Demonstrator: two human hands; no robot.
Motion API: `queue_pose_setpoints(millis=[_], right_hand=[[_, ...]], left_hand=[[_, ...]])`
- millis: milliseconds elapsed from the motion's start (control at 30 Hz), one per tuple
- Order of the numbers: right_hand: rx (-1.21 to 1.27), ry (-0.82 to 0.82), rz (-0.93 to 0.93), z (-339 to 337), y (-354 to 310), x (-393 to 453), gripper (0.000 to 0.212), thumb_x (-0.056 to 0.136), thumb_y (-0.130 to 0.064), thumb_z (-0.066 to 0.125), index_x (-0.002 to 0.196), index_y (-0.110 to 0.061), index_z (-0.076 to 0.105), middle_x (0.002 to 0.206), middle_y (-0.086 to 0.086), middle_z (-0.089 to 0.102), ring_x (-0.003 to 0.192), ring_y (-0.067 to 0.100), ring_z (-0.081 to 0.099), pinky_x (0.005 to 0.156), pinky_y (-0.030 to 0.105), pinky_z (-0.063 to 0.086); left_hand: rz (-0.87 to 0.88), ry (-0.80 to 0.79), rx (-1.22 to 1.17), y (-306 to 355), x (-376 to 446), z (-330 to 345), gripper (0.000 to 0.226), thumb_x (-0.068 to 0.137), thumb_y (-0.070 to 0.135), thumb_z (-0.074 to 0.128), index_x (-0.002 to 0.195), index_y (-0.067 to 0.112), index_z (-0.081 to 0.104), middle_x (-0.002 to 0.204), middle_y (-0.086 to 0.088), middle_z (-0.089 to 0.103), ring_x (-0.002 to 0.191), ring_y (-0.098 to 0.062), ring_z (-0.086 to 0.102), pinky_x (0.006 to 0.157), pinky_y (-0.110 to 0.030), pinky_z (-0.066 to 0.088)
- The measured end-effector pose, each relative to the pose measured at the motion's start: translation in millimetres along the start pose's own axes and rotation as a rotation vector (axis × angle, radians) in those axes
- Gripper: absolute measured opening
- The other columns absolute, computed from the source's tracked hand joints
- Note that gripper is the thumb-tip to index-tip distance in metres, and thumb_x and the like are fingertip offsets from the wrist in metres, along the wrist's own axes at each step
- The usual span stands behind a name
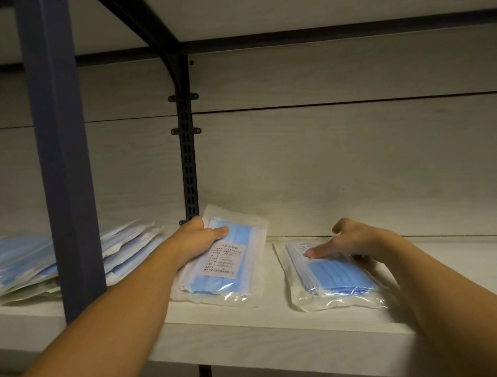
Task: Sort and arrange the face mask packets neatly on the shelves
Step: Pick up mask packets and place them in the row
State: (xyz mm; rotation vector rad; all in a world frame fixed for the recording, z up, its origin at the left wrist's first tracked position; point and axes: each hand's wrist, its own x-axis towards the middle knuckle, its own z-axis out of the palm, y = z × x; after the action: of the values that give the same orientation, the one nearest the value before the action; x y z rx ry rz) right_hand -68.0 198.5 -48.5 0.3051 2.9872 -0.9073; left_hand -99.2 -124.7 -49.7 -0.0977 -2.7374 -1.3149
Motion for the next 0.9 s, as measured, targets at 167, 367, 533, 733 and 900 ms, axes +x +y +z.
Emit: queue_pose_setpoints(millis=[167, 367, 533, 733, 900], right_hand=[[-0.046, 0.029, 0.02, -1, -1, -3, 0.093, 0.039, -0.076, 0.086, 0.102, -0.011, 0.063, 0.096, 0.005, 0.072, 0.087, 0.023, 0.071, 0.084, 0.039, 0.06], [0.071, 0.013, 0.061, -3, -1, -6, 0.097, 0.034, -0.067, 0.093, 0.105, -0.009, 0.06, 0.097, 0.008, 0.073, 0.085, 0.026, 0.073, 0.085, 0.044, 0.061], [0.182, -0.005, 0.118, -10, 0, -6, 0.105, 0.034, -0.059, 0.097, 0.117, -0.009, 0.057, 0.101, 0.012, 0.073, 0.08, 0.028, 0.075, 0.069, 0.038, 0.061], [0.334, -0.029, 0.077, -16, -1, -16, 0.07, 0.068, -0.04, 0.091, 0.115, -0.004, 0.055, 0.094, 0.017, 0.074, 0.069, 0.029, 0.075, 0.057, 0.033, 0.058], [0.421, -0.145, 0.043, -15, -3, -18, 0.047, 0.077, -0.032, 0.084, 0.111, -0.006, 0.064, 0.093, 0.016, 0.075, 0.076, 0.029, 0.075, 0.064, 0.034, 0.06]], left_hand=[[0.017, 0.003, 0.038, -4, 2, 1, 0.04, 0.094, 0.051, 0.065, 0.115, 0.019, 0.05, 0.107, 0.0, 0.061, 0.089, -0.014, 0.061, 0.063, -0.03, 0.045], [-0.007, -0.027, 0.028, -8, 9, 1, 0.047, 0.09, 0.053, 0.068, 0.117, 0.019, 0.052, 0.107, -0.002, 0.066, 0.093, -0.019, 0.067, 0.073, -0.035, 0.054], [-0.02, -0.075, 0.004, -14, 11, -1, 0.058, 0.077, 0.063, 0.073, 0.116, 0.023, 0.06, 0.102, -0.001, 0.075, 0.088, -0.02, 0.074, 0.084, -0.044, 0.06], [-0.019, -0.088, 0.005, -14, 13, -2, 0.066, 0.071, 0.066, 0.073, 0.117, 0.021, 0.061, 0.1, -0.001, 0.076, 0.085, -0.02, 0.075, 0.081, -0.041, 0.061], [-0.03, -0.088, -0.011, -7, 6, 1, 0.049, 0.082, 0.057, 0.073, 0.112, 0.02, 0.064, 0.094, -0.001, 0.076, 0.081, -0.018, 0.075, 0.073, -0.034, 0.06]])
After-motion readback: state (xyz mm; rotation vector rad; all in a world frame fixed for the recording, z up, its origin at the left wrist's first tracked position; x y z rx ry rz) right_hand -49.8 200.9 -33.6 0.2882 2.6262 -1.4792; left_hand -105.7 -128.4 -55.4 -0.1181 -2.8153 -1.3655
